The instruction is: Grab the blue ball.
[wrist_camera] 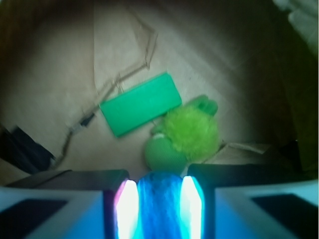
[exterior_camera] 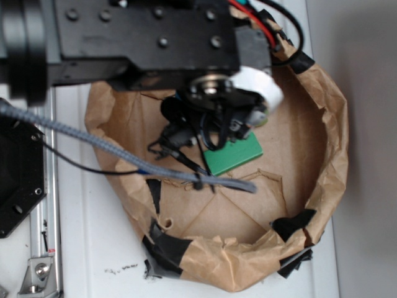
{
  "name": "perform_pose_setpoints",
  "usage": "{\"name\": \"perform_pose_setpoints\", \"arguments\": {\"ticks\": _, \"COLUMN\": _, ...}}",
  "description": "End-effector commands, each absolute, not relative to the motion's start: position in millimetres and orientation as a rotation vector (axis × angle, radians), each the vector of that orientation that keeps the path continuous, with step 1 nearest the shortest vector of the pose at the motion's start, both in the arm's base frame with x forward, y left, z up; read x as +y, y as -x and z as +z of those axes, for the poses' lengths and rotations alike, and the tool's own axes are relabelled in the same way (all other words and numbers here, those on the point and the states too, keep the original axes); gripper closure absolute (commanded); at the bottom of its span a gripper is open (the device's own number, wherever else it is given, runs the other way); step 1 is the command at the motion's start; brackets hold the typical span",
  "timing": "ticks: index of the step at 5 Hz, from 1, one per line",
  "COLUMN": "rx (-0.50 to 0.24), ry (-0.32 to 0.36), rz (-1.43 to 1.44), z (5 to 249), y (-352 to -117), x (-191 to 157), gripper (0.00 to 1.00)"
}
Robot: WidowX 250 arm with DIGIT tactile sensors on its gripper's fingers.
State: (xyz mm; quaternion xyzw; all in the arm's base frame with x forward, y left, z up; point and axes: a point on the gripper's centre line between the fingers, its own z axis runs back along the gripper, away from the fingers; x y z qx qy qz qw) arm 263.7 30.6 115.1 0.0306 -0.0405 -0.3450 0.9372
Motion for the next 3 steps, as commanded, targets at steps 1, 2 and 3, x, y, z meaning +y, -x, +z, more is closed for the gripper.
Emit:
{"name": "perform_pose_setpoints", "arguments": {"ticks": 1, "rx": -0.107, "ry": -0.062, "rz": -0.644, "z": 141, "y": -272, "x": 10, "gripper": 1.00}}
{"name": "perform_pose_setpoints", "arguments": {"ticks": 2, "rx": -0.101, "ry": -0.083, "rz": -0.442, "z": 158, "y": -268, "x": -3, "gripper": 1.00}}
{"name": "perform_pose_setpoints", "arguments": {"ticks": 3, "rx": -0.140, "ry": -0.011, "rz": -0.341, "z": 170, "y": -263, "x": -9, "gripper": 1.00}}
